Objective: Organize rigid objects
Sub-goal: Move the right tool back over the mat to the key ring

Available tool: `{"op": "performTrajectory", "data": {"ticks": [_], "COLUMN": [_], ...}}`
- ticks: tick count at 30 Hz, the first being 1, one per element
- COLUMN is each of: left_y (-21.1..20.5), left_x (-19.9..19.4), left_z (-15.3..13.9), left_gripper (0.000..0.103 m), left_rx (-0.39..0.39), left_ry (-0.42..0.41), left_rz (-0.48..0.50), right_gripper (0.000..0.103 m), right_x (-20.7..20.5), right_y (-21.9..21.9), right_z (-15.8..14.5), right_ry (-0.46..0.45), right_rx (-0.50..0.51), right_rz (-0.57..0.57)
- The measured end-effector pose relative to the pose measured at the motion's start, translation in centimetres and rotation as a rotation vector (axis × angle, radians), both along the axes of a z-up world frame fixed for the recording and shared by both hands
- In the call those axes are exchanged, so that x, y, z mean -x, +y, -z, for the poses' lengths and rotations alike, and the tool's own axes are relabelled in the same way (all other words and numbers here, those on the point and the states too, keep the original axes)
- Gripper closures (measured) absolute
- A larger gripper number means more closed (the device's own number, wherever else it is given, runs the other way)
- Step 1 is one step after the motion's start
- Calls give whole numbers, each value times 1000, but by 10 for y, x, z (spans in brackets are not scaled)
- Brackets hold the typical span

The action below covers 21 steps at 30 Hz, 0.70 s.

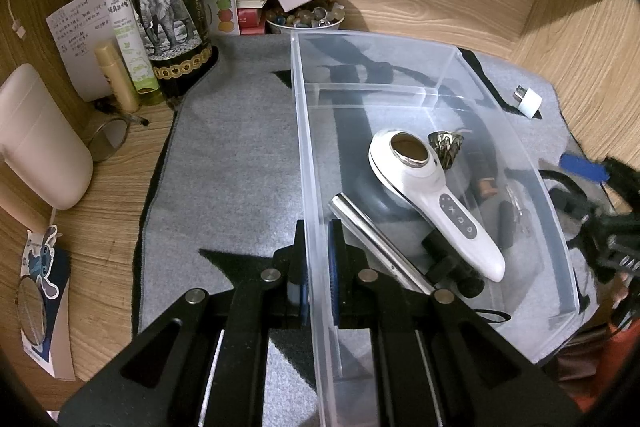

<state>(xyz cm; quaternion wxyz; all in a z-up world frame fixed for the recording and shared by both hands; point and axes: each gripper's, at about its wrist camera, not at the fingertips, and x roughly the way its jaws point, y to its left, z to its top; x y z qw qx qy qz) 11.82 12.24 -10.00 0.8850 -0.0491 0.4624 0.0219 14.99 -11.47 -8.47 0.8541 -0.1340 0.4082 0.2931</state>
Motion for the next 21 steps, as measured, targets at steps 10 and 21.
{"op": "performTrajectory", "data": {"ticks": [10,21], "left_y": [0,-1], "left_x": [0,0], "left_z": [0,0], "left_gripper": [95,95], "left_rx": [3,3], "left_ry": [-2,-1], "left_rz": [0,-1], "right_gripper": [43,76], "right_x": [5,5], "right_y": [-5,-4], "right_z": [41,41], "right_ry": [77,27], "right_rx": [68,55], "right_rz": [-8,-25]}}
